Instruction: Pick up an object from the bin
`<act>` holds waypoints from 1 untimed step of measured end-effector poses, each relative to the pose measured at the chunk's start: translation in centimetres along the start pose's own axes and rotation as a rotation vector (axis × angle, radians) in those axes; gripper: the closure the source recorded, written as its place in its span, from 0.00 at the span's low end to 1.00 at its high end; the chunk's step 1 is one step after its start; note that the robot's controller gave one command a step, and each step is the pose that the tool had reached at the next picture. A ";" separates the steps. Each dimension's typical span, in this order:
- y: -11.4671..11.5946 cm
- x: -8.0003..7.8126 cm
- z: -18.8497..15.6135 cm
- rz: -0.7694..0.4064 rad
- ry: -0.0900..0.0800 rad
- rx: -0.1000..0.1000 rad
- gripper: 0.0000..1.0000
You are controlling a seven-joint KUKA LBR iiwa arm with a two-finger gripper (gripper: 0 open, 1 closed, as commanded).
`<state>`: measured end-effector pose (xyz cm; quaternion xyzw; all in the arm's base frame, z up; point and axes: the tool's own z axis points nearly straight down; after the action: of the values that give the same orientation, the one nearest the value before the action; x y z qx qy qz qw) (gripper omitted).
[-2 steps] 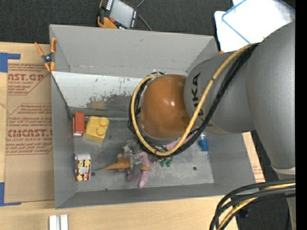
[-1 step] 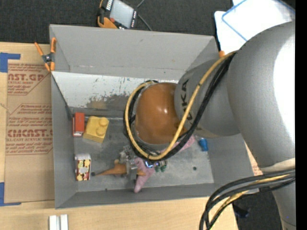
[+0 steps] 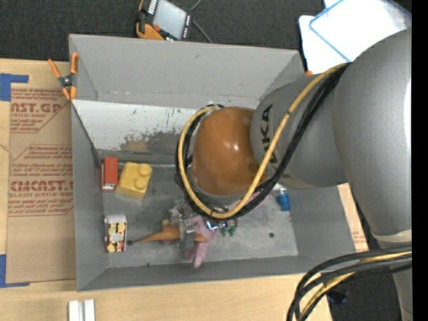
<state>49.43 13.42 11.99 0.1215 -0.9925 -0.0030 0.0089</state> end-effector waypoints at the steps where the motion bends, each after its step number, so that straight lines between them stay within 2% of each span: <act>1: 1.2 -0.8 -2.2 -0.082 -0.009 0.000 1.00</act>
Offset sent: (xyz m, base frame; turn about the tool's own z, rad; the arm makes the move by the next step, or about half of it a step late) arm 0.0045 0.0034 0.0186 0.0187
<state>50.01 14.73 14.15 0.1623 -0.9867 -0.0038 0.0043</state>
